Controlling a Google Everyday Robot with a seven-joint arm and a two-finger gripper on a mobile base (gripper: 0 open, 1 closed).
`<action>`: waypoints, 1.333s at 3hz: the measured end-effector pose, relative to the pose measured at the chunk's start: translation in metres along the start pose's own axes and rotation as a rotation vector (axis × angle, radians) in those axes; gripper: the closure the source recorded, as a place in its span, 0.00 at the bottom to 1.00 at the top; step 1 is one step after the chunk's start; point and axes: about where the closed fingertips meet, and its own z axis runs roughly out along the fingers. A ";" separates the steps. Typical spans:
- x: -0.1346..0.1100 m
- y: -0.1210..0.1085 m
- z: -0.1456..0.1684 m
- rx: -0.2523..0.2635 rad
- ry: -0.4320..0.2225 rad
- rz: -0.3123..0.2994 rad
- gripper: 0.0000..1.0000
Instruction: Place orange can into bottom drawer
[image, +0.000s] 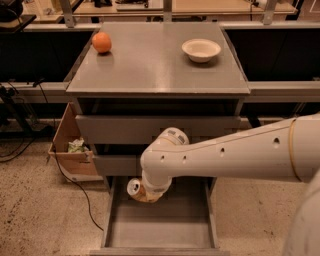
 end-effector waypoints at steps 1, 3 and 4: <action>0.005 -0.004 0.055 -0.012 -0.032 -0.002 1.00; 0.031 -0.008 0.142 -0.034 -0.129 0.001 1.00; 0.033 -0.003 0.150 -0.047 -0.130 -0.031 1.00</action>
Offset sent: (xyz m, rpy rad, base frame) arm 0.0487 -0.0025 -0.1587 0.1144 0.0441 0.0339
